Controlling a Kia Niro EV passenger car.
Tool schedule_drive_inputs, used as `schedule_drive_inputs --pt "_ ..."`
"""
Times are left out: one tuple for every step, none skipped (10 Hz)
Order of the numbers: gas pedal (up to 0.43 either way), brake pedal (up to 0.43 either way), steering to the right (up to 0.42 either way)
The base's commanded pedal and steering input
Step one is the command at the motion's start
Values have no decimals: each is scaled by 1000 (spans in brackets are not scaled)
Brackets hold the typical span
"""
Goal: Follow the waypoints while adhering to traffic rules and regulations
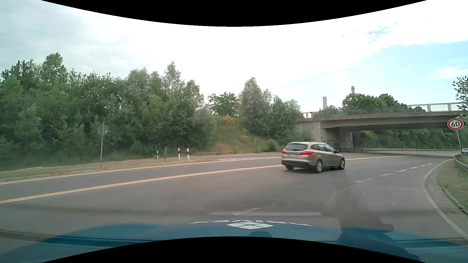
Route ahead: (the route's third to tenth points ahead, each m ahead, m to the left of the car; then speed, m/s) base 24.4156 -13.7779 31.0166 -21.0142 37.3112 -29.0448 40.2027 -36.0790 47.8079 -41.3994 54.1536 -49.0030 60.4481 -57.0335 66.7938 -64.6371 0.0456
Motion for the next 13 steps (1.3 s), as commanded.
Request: schedule_drive_inputs --pt "130 0 196" --pt "248 0 196" --pt "260 0 196" --pt "268 0 196" --pt "319 0 197" --pt "370 0 197" --pt "461 0 196" --pt "480 0 196" --pt "480 0 197" --pt "512 0 198" --pt "539 0 199" --pt "539 0 205" --pt "551 0 217"
